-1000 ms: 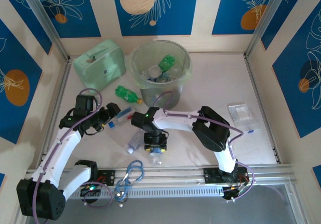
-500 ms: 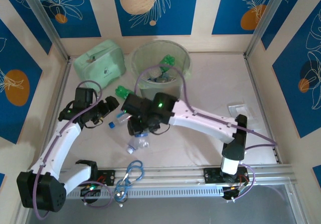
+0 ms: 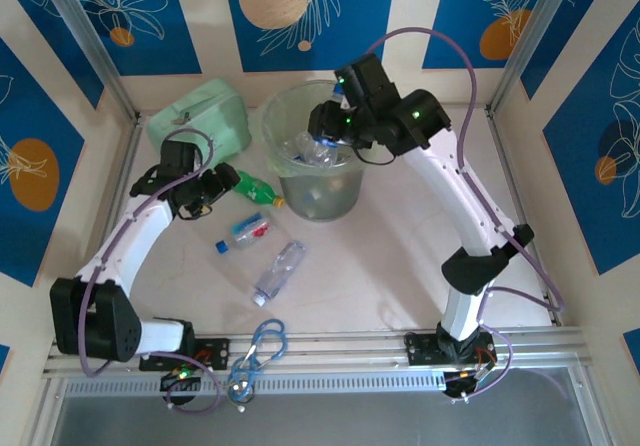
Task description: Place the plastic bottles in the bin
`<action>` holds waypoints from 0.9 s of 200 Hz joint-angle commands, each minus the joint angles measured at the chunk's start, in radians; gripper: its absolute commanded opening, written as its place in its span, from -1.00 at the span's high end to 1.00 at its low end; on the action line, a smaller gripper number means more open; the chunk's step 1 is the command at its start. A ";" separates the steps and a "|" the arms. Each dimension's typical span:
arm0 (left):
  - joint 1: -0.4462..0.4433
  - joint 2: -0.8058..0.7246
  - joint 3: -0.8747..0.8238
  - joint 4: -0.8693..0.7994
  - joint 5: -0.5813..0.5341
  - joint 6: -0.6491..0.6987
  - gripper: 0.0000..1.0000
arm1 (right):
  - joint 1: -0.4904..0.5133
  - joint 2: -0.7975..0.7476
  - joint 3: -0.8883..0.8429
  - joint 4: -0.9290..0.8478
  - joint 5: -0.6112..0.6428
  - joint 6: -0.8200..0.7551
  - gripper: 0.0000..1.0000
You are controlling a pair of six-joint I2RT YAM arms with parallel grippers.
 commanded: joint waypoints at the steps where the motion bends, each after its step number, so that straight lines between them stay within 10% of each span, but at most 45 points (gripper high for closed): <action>1: 0.007 0.048 0.056 0.034 -0.017 -0.018 -0.79 | -0.046 0.057 0.069 0.012 -0.081 -0.032 0.07; 44: 0.001 0.143 0.104 0.055 -0.046 -0.034 -0.79 | -0.094 0.181 0.209 -0.042 -0.137 -0.079 -0.01; 82: -0.014 0.226 0.133 0.074 -0.064 -0.050 -0.78 | -0.103 0.243 0.226 -0.041 -0.144 -0.089 -0.64; 180: -0.065 0.396 0.250 0.061 -0.132 -0.080 -0.81 | 0.012 0.015 0.052 0.053 -0.060 -0.148 -0.63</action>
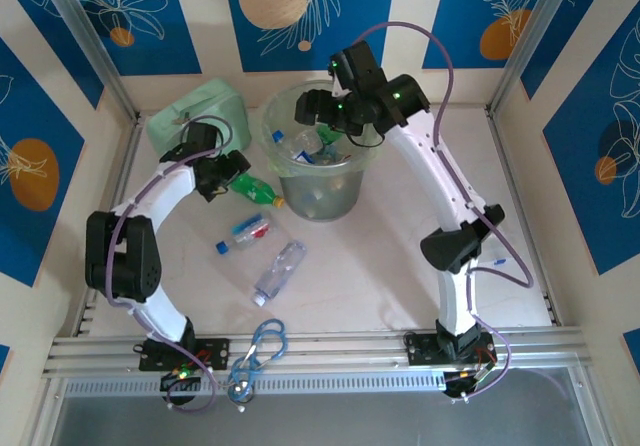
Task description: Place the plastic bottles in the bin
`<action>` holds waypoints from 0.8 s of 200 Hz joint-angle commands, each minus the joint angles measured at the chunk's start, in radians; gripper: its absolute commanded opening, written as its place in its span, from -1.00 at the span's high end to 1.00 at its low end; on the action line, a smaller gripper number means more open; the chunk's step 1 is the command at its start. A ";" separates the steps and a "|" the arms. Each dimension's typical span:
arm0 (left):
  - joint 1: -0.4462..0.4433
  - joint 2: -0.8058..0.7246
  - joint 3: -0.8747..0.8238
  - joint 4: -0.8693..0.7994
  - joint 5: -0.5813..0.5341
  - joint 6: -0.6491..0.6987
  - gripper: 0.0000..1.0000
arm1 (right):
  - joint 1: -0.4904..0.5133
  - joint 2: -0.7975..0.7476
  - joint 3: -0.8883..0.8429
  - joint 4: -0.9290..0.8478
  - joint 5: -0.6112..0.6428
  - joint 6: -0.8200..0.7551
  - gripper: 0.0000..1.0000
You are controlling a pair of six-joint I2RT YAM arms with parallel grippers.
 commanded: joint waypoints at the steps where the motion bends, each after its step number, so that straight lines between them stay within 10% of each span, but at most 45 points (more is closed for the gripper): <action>1: -0.024 0.043 0.054 -0.012 -0.045 -0.019 -0.81 | 0.069 -0.145 -0.073 0.041 0.047 -0.037 -0.63; 160: -0.108 0.325 0.194 -0.083 -0.129 -0.095 -0.60 | 0.149 -0.568 -0.598 0.181 0.123 0.066 -0.66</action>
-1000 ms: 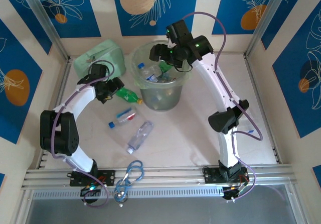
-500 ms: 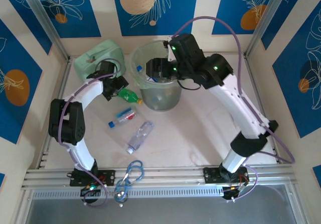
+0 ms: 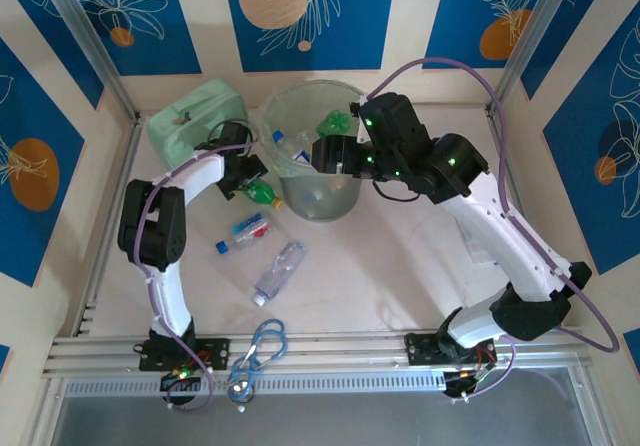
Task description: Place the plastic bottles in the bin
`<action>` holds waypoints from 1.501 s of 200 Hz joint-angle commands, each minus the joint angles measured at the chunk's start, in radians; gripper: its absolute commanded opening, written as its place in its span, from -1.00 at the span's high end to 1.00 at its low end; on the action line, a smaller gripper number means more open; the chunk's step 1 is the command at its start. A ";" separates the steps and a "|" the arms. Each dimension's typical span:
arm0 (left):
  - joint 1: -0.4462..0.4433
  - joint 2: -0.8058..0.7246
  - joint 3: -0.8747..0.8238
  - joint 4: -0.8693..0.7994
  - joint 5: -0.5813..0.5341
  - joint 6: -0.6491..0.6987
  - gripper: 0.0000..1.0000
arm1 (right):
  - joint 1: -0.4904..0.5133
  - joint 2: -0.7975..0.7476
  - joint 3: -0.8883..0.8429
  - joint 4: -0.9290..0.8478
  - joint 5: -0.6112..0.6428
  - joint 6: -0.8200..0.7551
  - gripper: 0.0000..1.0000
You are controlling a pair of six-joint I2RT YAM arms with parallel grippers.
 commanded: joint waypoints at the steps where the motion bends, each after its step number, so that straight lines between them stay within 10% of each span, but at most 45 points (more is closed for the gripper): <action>1: -0.010 0.041 0.024 -0.056 -0.027 -0.028 -0.60 | -0.008 -0.044 -0.007 0.012 0.014 0.016 -0.66; 114: -0.009 -0.091 -0.044 -0.060 -0.043 -0.031 -0.14 | 0.012 -0.118 -0.060 0.047 -0.002 0.016 -0.58; 210: 0.000 -0.715 -0.116 -0.228 -0.225 0.159 -0.11 | 0.104 -0.160 -0.106 0.103 0.004 0.006 -0.58; 300: -0.006 -0.860 -0.073 -0.044 0.500 0.065 -0.06 | 0.253 0.067 0.046 0.087 -0.098 -0.112 -0.75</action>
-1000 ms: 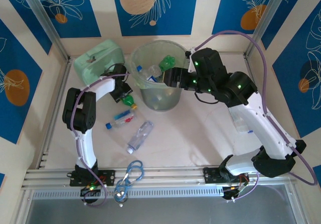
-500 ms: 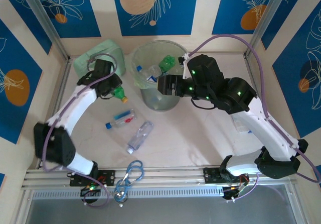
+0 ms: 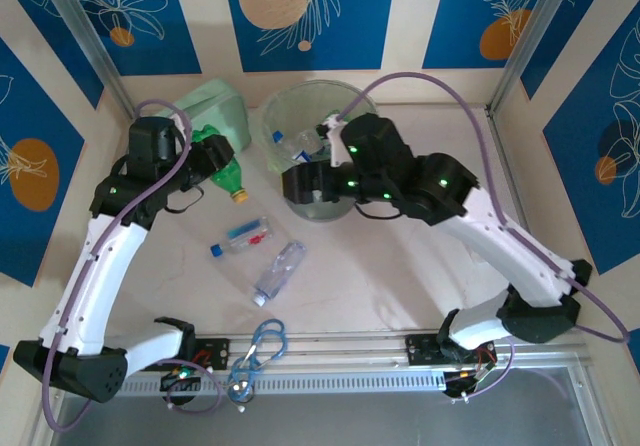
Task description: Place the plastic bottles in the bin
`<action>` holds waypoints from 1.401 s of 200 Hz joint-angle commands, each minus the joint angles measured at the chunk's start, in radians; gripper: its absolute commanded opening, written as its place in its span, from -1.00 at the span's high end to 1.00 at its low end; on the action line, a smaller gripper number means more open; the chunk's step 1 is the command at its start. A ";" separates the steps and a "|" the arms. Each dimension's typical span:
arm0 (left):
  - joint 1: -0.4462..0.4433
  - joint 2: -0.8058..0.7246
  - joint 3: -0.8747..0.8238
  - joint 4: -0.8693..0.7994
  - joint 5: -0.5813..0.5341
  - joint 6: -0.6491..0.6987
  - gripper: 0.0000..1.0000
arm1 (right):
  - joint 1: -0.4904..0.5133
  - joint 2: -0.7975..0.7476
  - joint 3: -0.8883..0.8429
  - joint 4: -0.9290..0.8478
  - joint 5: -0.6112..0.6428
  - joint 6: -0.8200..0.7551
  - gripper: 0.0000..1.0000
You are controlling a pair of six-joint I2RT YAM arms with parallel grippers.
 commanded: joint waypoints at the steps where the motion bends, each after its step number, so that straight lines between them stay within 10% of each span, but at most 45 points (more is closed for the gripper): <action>1: -0.003 -0.018 -0.011 0.126 0.290 -0.088 -0.06 | 0.051 0.064 0.068 -0.016 -0.021 -0.063 -0.75; 191: -0.005 -0.049 -0.125 0.303 0.476 -0.265 -0.05 | 0.101 0.256 0.223 -0.114 0.080 -0.061 0.35; 205: -0.005 -0.046 -0.124 0.306 0.476 -0.266 -0.28 | 0.096 0.255 0.223 -0.115 0.082 -0.056 0.44; 221: -0.004 -0.047 -0.113 0.293 0.444 -0.248 -0.99 | 0.083 0.254 0.228 -0.122 0.095 -0.046 0.49; 280: -0.002 -0.035 0.032 -0.085 0.003 -0.004 -1.00 | -0.082 0.230 0.263 -0.150 0.156 0.103 0.54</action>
